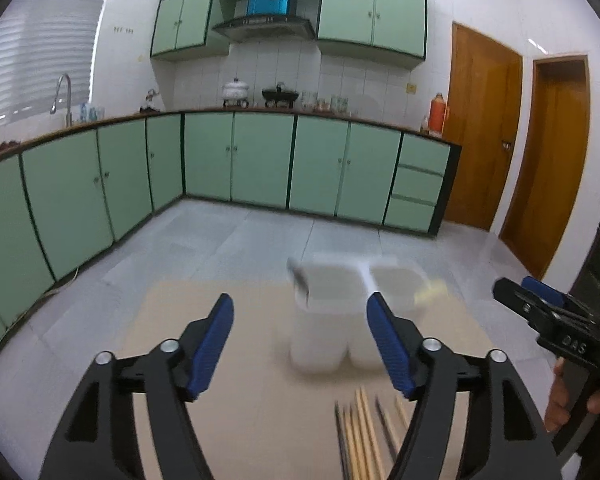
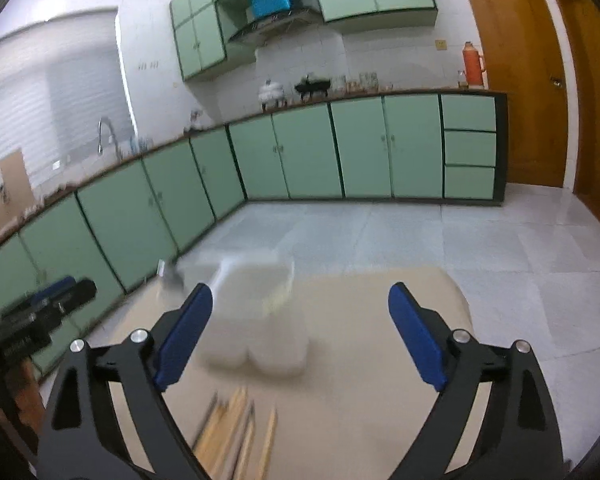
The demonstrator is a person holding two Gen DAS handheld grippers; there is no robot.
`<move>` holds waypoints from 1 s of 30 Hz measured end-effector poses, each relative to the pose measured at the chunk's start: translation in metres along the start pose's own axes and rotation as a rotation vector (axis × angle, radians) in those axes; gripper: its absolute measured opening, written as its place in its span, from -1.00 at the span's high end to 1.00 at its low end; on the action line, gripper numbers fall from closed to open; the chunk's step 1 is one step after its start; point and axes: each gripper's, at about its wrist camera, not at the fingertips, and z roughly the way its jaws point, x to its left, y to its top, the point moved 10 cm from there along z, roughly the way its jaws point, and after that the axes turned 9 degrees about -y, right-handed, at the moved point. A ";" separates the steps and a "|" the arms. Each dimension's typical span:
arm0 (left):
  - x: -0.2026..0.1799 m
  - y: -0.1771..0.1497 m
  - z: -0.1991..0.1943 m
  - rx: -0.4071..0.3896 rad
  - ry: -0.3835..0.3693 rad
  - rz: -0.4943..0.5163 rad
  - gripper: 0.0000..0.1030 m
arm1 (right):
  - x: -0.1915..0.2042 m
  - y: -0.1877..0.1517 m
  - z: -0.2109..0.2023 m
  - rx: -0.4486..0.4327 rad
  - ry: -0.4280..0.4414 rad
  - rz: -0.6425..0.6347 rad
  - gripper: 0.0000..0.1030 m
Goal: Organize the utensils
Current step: 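Open the right tool over the white holder while the left tool releases the spoon into it, then move both tools back down to the row of chopsticks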
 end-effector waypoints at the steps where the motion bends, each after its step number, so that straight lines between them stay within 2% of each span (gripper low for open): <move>1: 0.001 -0.015 -0.009 0.029 0.003 -0.007 -0.37 | -0.001 -0.016 -0.010 0.022 -0.006 -0.013 -0.70; 5: 0.001 -0.064 -0.033 0.119 0.015 -0.021 -0.37 | -0.001 -0.081 -0.041 0.135 -0.020 -0.037 -0.68; 8: -0.003 -0.102 -0.049 0.171 0.027 -0.022 -0.37 | 0.000 -0.123 -0.061 0.198 -0.038 -0.040 -0.53; 11: -0.006 -0.133 -0.061 0.189 0.062 0.001 -0.37 | 0.004 -0.154 -0.080 0.230 -0.035 -0.017 -0.37; 14: -0.006 -0.159 -0.072 0.201 0.061 -0.042 -0.37 | 0.009 -0.179 -0.096 0.225 -0.059 -0.050 -0.17; 17: -0.010 -0.183 -0.078 0.234 0.055 -0.065 -0.36 | 0.017 -0.205 -0.101 0.280 -0.027 -0.049 0.00; 20: -0.014 -0.202 -0.081 0.269 0.060 -0.043 -0.33 | 0.032 -0.226 -0.107 0.307 -0.014 -0.109 0.19; 22: -0.016 -0.213 -0.083 0.294 0.051 -0.041 -0.28 | 0.039 -0.234 -0.108 0.327 0.000 -0.137 0.44; 30: -0.026 -0.232 -0.082 0.332 0.022 -0.045 -0.23 | 0.051 -0.249 -0.109 0.355 0.025 -0.185 0.59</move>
